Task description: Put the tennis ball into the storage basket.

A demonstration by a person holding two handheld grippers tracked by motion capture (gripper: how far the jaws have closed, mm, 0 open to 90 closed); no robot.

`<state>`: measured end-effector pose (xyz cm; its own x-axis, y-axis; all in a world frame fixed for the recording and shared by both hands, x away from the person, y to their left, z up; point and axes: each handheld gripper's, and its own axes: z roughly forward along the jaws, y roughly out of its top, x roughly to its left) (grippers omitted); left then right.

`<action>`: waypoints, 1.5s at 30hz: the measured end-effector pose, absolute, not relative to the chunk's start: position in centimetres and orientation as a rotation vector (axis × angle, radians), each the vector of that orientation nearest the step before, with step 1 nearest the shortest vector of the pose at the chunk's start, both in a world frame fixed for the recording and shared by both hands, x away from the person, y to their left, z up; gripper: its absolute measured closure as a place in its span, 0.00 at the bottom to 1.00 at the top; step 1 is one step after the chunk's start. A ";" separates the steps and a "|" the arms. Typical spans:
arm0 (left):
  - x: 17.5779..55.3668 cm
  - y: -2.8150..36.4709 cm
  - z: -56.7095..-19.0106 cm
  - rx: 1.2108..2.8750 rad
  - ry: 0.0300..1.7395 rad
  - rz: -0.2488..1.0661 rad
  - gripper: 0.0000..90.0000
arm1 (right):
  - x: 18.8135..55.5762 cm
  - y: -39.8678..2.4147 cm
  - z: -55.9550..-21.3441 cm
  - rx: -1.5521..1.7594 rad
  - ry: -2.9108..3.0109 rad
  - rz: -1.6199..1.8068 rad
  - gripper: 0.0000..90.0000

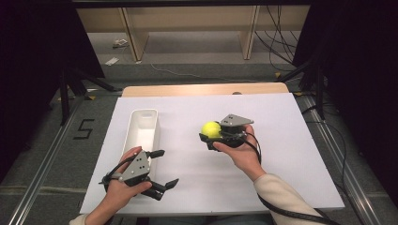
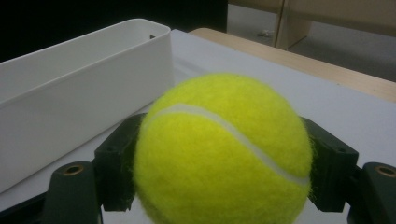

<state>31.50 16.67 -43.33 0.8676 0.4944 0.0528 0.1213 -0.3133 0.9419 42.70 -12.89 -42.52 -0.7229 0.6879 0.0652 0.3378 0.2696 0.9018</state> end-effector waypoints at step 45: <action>31.5 16.7 -43.3 1.872 0.459 0.397 0.00 | 42.8 -11.7 -42.7 0.916 2.229 1.430 0.30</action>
